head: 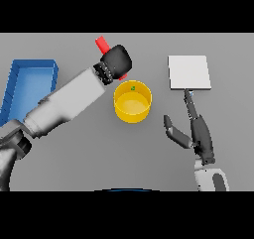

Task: Pick up the red beaker and tilt it to pour out 1 green nut into yellow bowl. Pick up the yellow bowl and place it on the metallic measuring scale.

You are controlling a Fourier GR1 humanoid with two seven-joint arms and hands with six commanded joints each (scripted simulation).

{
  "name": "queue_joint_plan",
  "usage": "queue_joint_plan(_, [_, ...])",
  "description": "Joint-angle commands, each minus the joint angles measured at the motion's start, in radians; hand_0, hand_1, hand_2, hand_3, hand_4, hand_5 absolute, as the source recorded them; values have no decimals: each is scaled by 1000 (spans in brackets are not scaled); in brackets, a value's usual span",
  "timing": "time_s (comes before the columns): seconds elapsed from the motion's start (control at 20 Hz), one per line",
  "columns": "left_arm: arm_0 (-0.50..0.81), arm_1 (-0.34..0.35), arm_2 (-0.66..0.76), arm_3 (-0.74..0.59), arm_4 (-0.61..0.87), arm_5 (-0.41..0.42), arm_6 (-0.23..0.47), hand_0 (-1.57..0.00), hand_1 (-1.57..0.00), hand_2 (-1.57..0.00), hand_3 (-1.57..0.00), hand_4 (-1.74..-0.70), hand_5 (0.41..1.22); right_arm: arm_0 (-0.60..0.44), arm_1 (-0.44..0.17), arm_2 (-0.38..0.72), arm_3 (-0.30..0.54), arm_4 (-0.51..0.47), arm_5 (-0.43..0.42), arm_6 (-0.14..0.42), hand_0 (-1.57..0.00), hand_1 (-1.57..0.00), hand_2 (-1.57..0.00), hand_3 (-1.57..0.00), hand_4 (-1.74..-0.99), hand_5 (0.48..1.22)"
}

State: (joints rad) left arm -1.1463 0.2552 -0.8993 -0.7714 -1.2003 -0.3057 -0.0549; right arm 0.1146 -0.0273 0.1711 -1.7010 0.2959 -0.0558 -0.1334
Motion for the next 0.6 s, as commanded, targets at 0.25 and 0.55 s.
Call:
queue_joint_plan(0.25, [1, -33, -86, 9, -99, 63, 17, -1571, -1571, -1571, -1571, -1736, 1221, 7, 15, 3, -7, 7, -16, 5, 1, 1, 1, 1, -1065, 684])
queue_joint_plan(0.55, [-80, -42, -190, 27, -204, -5, -49, -1571, -1571, -1571, -1571, -1733, 1221, 16, 16, 12, 6, 26, -24, -16, 1, 1, 1, 1, -1063, 673])
